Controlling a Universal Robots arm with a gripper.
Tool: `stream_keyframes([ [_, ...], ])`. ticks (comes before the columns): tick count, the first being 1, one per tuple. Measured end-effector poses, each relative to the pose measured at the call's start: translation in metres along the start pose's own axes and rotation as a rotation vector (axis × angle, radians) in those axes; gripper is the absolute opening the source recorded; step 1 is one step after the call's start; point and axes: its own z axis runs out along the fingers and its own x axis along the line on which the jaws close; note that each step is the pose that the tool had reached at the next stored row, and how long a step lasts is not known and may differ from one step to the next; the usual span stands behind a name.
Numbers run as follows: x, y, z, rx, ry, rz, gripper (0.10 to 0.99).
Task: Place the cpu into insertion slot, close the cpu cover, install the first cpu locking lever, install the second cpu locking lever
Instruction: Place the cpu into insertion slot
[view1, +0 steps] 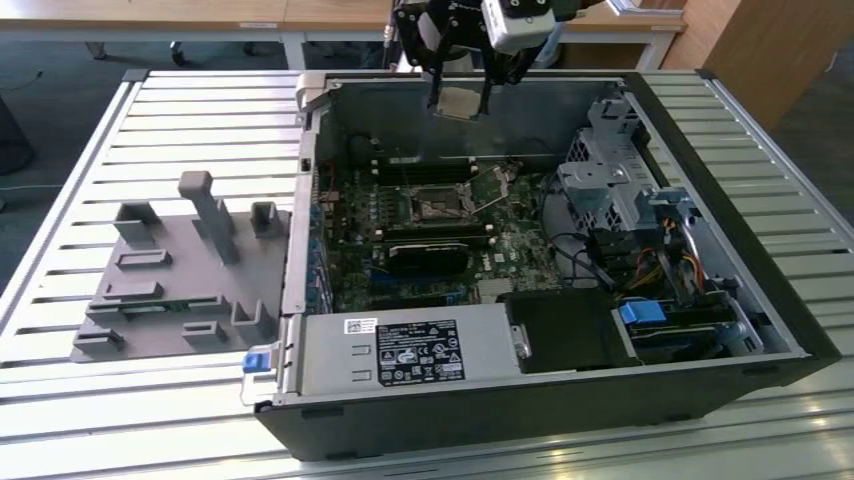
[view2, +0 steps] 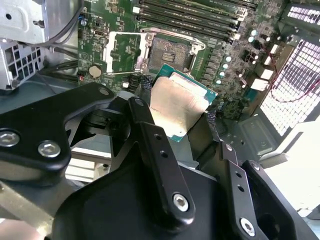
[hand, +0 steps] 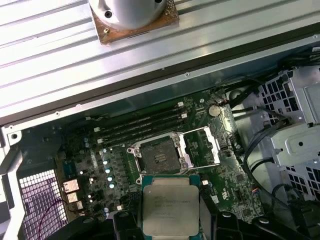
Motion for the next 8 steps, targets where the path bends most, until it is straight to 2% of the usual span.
stream_keyframes([
  [8, 0.0000, 0.0000, 0.0003, -0.001, -0.0051, 0.056, 0.541],
])
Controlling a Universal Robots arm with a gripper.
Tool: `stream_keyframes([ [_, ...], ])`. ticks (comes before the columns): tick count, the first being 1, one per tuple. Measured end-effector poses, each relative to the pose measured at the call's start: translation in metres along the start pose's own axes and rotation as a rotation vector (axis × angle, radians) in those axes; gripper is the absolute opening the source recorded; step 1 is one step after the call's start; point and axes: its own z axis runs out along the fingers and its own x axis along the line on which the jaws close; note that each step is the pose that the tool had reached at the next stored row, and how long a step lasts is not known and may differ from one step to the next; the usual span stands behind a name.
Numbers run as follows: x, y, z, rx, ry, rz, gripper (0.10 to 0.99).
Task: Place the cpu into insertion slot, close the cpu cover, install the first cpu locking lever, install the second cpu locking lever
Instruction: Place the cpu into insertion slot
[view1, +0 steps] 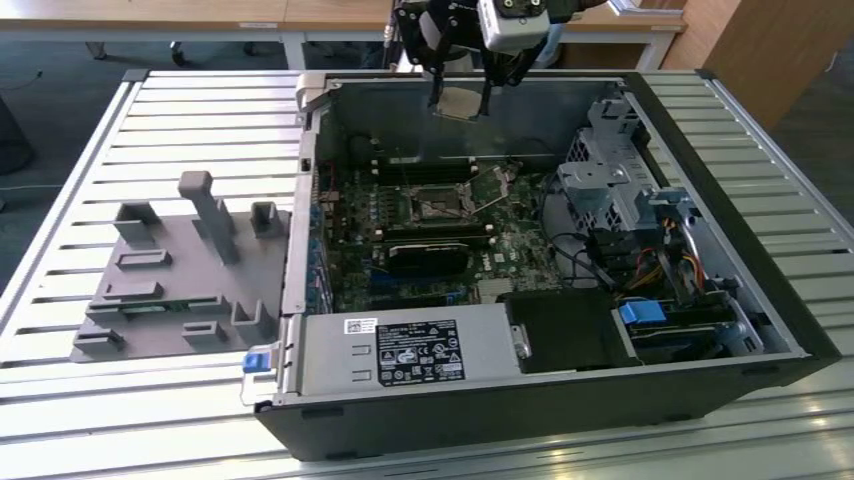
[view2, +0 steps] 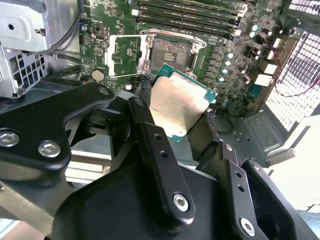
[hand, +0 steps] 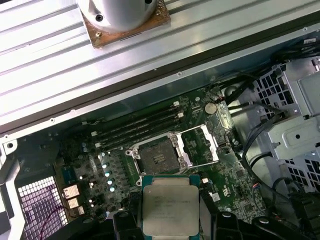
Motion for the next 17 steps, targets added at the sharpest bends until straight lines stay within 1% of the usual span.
stream_keyframes([
  [17, 0.0000, -0.0001, 0.0005, -0.002, -0.0101, 0.113, 0.541],
])
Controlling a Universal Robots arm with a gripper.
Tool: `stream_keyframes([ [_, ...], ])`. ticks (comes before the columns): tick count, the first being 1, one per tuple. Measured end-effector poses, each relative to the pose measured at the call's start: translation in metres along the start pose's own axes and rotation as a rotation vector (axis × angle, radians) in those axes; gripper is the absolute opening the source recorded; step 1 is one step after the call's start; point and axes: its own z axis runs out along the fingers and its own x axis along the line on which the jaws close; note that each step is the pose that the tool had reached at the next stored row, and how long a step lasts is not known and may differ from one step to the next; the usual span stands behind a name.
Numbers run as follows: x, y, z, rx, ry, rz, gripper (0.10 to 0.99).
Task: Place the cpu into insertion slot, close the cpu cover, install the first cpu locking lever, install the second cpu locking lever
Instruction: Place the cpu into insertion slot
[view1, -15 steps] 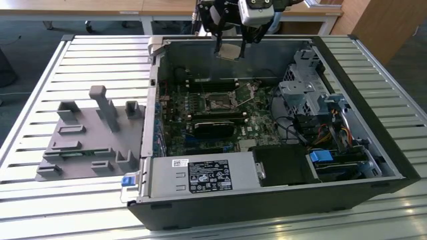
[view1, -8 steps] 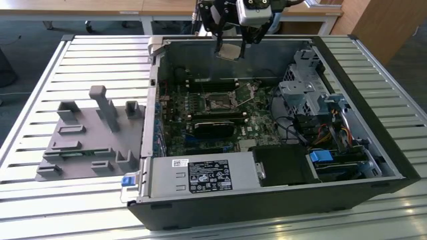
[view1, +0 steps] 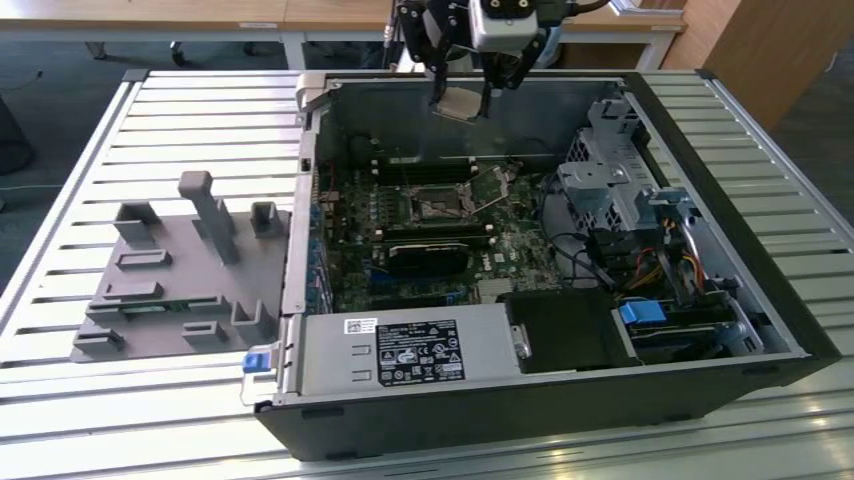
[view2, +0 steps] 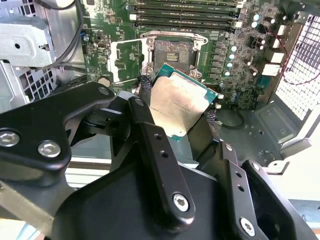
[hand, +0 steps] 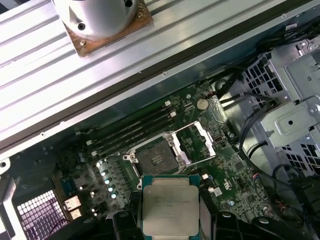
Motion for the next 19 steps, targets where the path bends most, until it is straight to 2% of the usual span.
stream_keyframes([
  [17, 0.0000, -0.0001, 0.0008, -0.002, -0.0092, 0.102, 0.541],
  [19, 0.0000, -0.0001, 0.0010, -0.002, -0.0115, 0.128, 0.541],
])
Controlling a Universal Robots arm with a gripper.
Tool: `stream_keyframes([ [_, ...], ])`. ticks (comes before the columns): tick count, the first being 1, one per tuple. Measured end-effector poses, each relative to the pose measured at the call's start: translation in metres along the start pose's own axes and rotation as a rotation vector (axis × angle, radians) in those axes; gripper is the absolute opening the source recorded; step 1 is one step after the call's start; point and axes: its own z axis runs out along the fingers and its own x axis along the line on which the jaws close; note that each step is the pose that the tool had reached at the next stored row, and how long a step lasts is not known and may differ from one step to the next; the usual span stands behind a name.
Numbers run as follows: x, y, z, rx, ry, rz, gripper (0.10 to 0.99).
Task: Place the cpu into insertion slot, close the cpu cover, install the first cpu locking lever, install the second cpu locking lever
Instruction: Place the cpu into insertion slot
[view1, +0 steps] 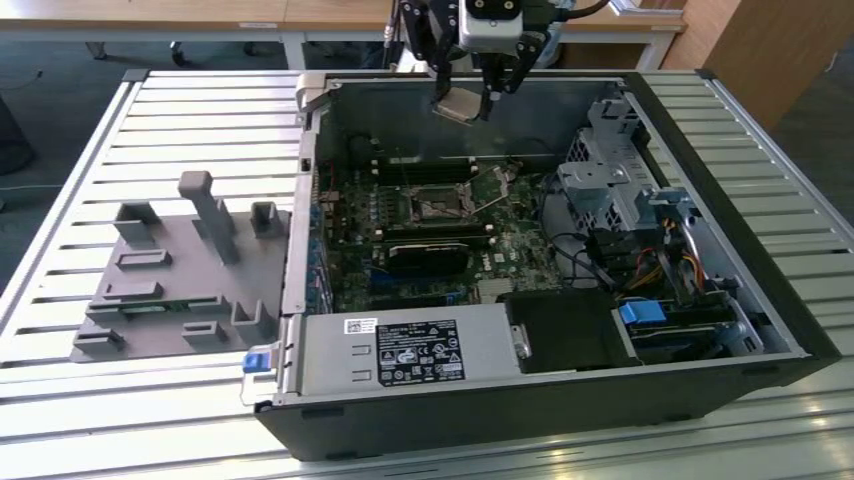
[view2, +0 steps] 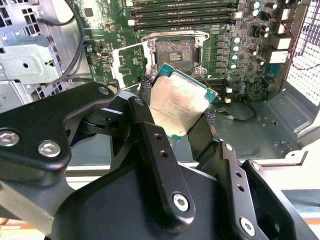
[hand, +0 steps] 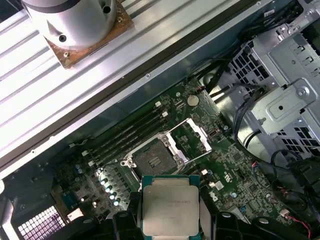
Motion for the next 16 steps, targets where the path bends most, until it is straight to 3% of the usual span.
stream_keyframes([
  [16, 0.0000, -0.0001, 0.0006, -0.002, -0.0077, 0.087, 0.541],
])
